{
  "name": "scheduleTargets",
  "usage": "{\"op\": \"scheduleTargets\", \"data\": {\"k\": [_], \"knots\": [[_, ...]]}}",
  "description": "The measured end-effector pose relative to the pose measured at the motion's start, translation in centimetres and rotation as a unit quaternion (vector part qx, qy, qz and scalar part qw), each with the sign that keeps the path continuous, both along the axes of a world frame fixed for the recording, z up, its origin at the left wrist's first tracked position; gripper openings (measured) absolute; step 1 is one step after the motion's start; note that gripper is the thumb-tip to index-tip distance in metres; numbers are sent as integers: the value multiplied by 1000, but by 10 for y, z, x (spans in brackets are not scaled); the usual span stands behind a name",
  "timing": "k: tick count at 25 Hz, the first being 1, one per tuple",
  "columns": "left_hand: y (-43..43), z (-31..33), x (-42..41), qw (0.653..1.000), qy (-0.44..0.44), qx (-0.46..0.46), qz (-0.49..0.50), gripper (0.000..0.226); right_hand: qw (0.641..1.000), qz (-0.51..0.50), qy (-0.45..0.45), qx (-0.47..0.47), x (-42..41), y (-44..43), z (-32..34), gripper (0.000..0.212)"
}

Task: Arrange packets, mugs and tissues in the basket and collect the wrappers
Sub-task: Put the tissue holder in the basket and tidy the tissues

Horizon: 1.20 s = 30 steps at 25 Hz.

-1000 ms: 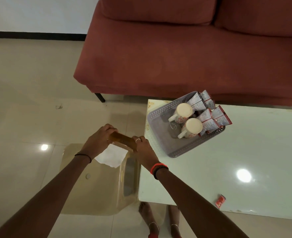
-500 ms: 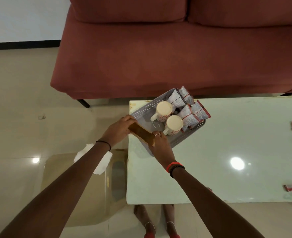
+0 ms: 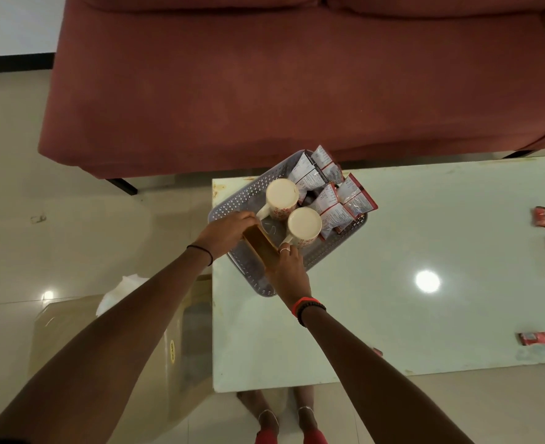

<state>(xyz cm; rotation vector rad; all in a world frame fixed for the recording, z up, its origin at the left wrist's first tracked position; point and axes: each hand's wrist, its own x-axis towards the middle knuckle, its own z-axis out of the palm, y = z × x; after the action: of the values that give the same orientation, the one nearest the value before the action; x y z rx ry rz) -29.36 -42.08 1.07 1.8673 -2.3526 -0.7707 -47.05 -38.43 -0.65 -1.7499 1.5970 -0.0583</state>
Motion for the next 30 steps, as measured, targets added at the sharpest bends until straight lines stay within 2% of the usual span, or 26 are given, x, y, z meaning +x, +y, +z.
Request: {"op": "scheduleTargets", "data": {"k": [4,13,22,24,26,30], "knots": [[-5,-16,0,1000,-14,18,-7,47,1000,4,2,20,1,-6,-17,51],[-15,-31,5,999,-37,30,-22,47,998,10,-11,56,2,-18,-33,36],[-14,-34,5,999,-14,28,5,57,999,-5,-6,42,6,-19,-30,46],[-5,-29,5,998,24,9,60,60,1000,-16,18,-3,7,-15,-26,51],[9,-20,8,983,80,-29,160,57,998,-46,17,-41,11,-13,-19,48],[66,-6,22,913,131,-142,359,44,984,-133,-77,-87,31,-4,-2,24]]}}
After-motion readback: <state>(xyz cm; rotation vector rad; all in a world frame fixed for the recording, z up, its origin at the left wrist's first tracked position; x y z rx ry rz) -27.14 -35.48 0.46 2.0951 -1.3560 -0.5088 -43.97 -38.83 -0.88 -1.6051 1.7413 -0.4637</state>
